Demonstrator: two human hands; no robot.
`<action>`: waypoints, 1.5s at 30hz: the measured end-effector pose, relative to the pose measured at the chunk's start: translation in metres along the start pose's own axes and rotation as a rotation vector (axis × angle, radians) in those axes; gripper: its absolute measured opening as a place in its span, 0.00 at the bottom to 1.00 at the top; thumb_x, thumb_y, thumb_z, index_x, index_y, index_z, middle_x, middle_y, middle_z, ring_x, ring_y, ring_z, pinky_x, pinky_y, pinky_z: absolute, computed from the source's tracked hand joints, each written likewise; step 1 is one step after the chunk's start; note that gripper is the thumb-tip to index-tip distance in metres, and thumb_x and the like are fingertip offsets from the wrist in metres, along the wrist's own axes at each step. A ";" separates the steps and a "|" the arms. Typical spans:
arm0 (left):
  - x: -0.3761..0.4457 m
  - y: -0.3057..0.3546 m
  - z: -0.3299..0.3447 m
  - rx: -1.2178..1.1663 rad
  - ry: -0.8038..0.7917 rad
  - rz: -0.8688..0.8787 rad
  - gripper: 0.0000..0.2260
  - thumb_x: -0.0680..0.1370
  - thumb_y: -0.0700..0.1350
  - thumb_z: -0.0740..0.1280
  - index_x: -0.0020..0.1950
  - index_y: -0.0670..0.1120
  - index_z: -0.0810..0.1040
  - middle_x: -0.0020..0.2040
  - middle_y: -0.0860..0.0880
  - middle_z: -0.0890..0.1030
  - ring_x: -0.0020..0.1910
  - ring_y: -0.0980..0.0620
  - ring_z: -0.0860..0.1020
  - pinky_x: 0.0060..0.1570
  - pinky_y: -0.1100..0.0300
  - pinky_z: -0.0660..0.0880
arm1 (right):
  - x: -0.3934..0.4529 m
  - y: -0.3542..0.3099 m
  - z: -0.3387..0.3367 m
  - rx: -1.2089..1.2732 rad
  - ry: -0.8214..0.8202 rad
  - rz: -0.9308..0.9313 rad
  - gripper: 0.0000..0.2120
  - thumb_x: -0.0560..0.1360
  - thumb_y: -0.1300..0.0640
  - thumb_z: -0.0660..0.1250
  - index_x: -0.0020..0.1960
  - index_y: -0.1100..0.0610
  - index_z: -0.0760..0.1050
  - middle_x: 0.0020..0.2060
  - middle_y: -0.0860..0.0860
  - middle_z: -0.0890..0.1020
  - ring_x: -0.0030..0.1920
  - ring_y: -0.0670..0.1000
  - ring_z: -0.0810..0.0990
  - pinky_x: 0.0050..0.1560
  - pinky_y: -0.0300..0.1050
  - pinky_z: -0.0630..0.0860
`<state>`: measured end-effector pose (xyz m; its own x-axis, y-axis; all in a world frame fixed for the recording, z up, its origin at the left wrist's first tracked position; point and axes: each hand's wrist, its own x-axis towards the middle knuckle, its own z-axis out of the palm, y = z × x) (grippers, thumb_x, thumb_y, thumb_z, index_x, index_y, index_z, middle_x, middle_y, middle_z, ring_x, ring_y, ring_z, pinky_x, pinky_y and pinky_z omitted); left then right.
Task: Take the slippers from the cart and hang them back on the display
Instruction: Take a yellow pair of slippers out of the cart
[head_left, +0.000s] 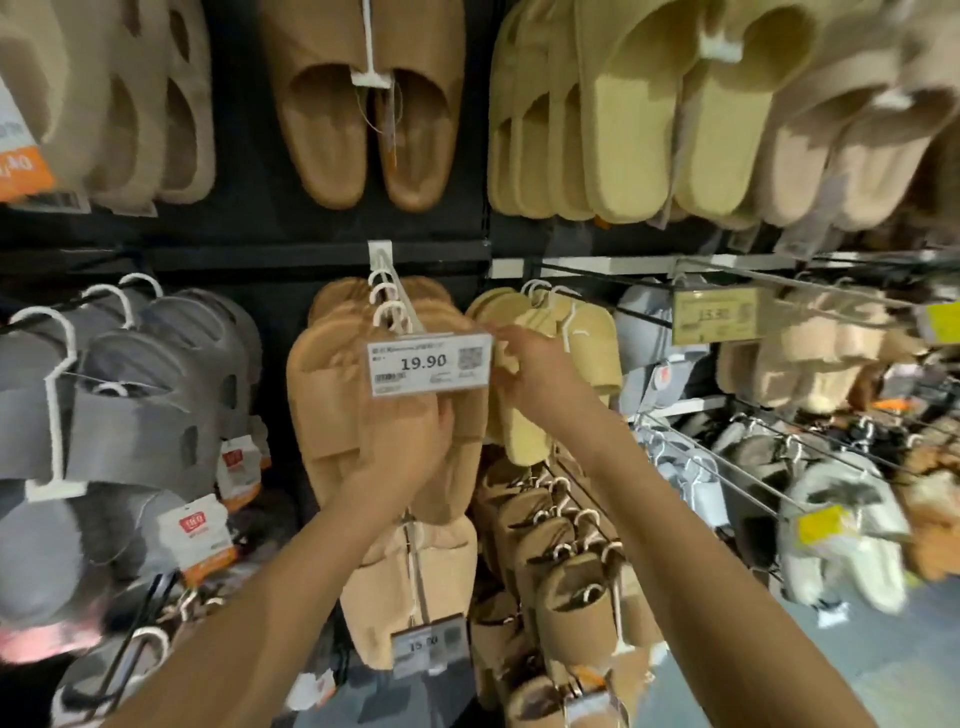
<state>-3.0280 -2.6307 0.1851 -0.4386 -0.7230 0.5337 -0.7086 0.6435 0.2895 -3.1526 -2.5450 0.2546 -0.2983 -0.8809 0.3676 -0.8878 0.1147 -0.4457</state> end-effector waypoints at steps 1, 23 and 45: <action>-0.013 0.018 -0.002 0.034 -0.023 0.017 0.15 0.76 0.50 0.62 0.52 0.40 0.78 0.48 0.38 0.80 0.48 0.36 0.79 0.49 0.44 0.77 | -0.019 0.014 -0.008 -0.063 -0.003 0.008 0.16 0.75 0.60 0.63 0.62 0.63 0.72 0.56 0.60 0.78 0.56 0.60 0.77 0.54 0.48 0.73; -0.235 0.544 0.058 -0.645 -0.360 1.009 0.12 0.73 0.50 0.62 0.48 0.43 0.78 0.45 0.43 0.80 0.51 0.40 0.76 0.49 0.49 0.71 | -0.521 0.230 -0.260 -0.697 0.617 1.119 0.12 0.72 0.54 0.63 0.50 0.60 0.77 0.44 0.59 0.81 0.44 0.62 0.81 0.38 0.49 0.76; -0.481 0.895 0.150 -0.679 -0.942 1.817 0.12 0.77 0.49 0.60 0.54 0.46 0.78 0.52 0.46 0.80 0.56 0.43 0.73 0.52 0.51 0.69 | -0.785 0.326 -0.309 -0.634 1.102 2.308 0.12 0.76 0.56 0.63 0.58 0.58 0.76 0.53 0.55 0.82 0.52 0.56 0.79 0.48 0.46 0.73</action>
<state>-3.5345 -1.7448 0.0686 -0.4481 0.8894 0.0902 0.8568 0.3984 0.3274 -3.3165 -1.6741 0.0727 -0.1913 0.9763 0.1013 0.8678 0.2164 -0.4472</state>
